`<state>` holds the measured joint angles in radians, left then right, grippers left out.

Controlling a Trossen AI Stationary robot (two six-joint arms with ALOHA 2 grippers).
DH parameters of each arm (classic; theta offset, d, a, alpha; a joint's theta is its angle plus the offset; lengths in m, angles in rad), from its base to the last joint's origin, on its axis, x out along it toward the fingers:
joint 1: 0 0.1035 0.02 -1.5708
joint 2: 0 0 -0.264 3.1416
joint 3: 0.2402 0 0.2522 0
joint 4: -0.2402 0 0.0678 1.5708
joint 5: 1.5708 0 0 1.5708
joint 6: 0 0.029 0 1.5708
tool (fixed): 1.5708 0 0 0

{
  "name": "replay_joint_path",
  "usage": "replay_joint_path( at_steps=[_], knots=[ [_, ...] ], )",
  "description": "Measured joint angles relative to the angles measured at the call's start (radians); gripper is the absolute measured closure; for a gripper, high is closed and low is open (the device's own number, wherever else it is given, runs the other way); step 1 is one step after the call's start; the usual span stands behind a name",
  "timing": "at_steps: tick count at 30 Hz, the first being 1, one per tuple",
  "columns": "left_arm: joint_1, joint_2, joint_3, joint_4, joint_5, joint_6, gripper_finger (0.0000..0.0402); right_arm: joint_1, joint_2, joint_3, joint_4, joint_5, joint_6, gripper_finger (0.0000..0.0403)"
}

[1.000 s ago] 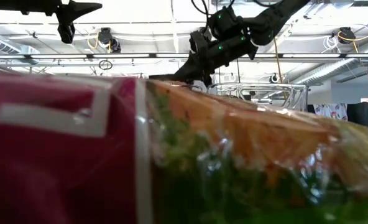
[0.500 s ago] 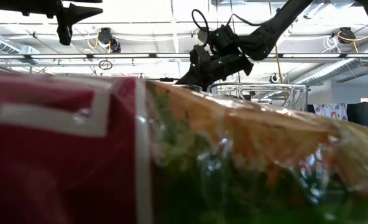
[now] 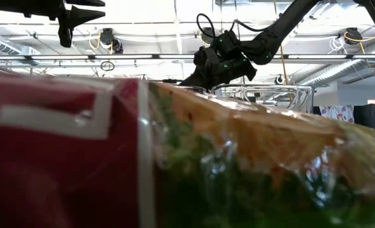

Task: Sort Maruchan noodles
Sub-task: Put the black noodle pack into the left transparent bin

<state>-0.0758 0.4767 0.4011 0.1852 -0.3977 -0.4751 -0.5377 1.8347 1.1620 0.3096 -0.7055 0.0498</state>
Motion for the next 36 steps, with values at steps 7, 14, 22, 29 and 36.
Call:
replay_joint_path(
  at_steps=[7,14,22,29,36],
  knots=[
    [0.031,0.0,0.0,0.0,0.0,0.0,0.03,0.001,0.0,0.0,-0.033,-0.014,-0.038,0.0403],
    [0.038,0.0,0.0,0.0,0.0,0.0,0.03,0.0,0.0,0.0,-0.031,-0.188,-0.027,0.0403],
    [0.038,0.0,0.0,0.0,0.001,-0.006,0.03,-0.006,-0.001,0.0,-0.032,-0.106,-0.052,0.0403],
    [0.038,0.0,0.0,0.0,0.001,-0.007,0.03,-0.019,0.012,0.0,-0.048,-0.09,-0.092,0.0403],
    [0.038,0.0,0.0,0.002,0.002,-0.008,0.03,-0.006,0.102,0.001,-0.004,-0.18,-0.033,0.0403]
  ],
)
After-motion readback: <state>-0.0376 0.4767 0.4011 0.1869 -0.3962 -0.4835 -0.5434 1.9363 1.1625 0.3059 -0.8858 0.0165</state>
